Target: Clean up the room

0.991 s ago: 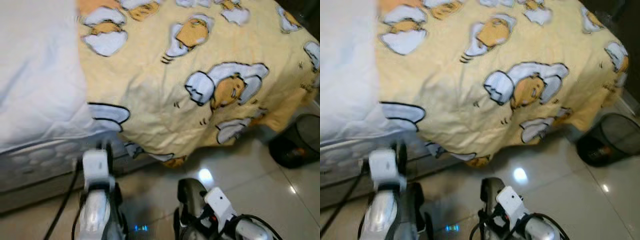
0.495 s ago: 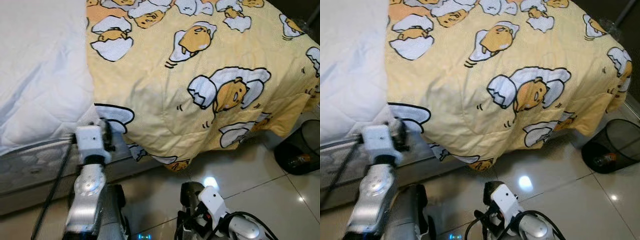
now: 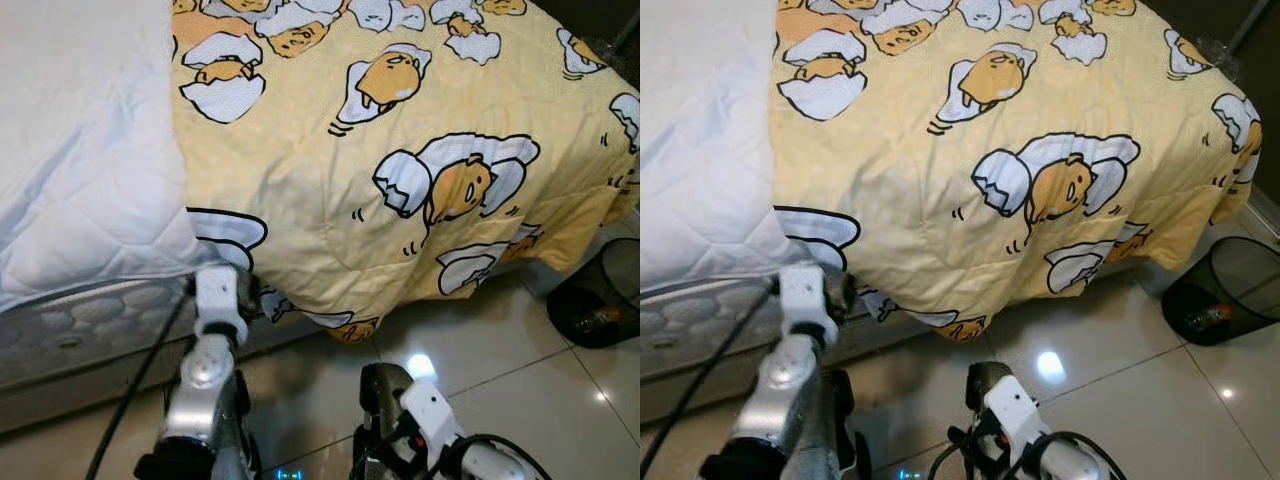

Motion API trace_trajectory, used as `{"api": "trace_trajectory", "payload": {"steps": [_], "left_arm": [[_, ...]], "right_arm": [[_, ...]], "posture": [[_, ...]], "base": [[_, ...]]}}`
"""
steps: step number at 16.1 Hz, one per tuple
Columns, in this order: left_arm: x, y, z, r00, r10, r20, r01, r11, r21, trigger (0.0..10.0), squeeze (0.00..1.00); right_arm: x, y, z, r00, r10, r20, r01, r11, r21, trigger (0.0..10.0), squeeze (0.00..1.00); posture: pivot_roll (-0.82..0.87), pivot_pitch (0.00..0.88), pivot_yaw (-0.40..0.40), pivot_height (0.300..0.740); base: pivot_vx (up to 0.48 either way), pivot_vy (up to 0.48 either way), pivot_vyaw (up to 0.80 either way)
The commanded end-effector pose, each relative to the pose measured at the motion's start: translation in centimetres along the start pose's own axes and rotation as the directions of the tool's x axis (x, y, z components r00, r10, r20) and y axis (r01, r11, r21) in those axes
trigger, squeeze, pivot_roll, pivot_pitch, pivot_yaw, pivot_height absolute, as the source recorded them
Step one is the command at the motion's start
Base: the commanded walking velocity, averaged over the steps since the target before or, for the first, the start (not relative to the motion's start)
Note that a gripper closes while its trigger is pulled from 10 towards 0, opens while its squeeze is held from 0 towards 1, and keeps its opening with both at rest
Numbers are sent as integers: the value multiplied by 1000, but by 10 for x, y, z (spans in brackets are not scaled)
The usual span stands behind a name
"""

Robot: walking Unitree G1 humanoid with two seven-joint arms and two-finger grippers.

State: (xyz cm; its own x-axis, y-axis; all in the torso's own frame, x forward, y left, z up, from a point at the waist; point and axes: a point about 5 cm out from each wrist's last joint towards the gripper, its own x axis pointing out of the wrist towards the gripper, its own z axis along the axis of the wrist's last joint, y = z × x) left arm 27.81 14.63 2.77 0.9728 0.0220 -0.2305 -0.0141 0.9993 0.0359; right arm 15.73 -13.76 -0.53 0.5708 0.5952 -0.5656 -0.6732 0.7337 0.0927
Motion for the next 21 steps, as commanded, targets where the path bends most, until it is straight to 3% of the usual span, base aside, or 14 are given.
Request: {"api": "trace_trajectory", "payload": {"steps": [1, 7, 8, 14, 16, 17, 18, 21], "left_arm": [[0, -8, -7, 999, -34, -21, 34, 999, 3, 10000, 1000], [7, -16, -13, 997, -64, -46, 63, 998, -29, 10000, 1000], [11, -16, -11, 997, -58, -46, 58, 998, -18, 10000, 0], [34, -15, 7, 997, -45, -56, 47, 999, 23, 10000, 0], [36, -13, 4, 995, -39, -92, 43, 998, 41, 10000, 0], [36, -9, 2, 994, -30, -109, 34, 999, 33, 824, 0], [36, 0, -2, 989, 2, -150, -2, 1000, 5, 0, 0], [39, 4, 1, 990, 3, -144, -5, 1000, -8, 0, 0]], "right_arm": [[-6, -1, 2, 1000, -5, -2, 5, 1000, 7, 10000, 0], [-16, -2, 18, 1000, 4, 6, -4, 1000, -1, 10000, 0], [-17, -1, 19, 1000, 6, 5, -6, 1000, -1, 10000, 0], [-18, 3, 24, 1000, 19, -10, -19, 1000, 4, 10000, 0], [-19, 4, 26, 1000, 19, -11, -19, 1000, 4, 10000, 0], [-20, 6, 29, 1000, 20, -8, -20, 1000, 2, 10000, 0], [-25, 12, 38, 1000, 20, -1, -20, 1000, 0, 10000, 0], [-29, 16, 45, 1000, 17, 0, -17, 1000, -2, 10000, 0]], "posture": [[-210, 157, -60, 596], [-223, 162, -64, 596], [-226, 163, -66, 596], [-240, 165, -73, 596], [-250, 164, -73, 596], [-256, 164, -73, 596], [-267, 167, -76, 596], [-272, 170, -77, 596]], "base": [[0, 0, 0], [0, 0, 0], [0, 0, 0], [0, 0, 0], [0, 0, 0], [0, 0, 0], [0, 0, 0], [0, 0, 0]]}}
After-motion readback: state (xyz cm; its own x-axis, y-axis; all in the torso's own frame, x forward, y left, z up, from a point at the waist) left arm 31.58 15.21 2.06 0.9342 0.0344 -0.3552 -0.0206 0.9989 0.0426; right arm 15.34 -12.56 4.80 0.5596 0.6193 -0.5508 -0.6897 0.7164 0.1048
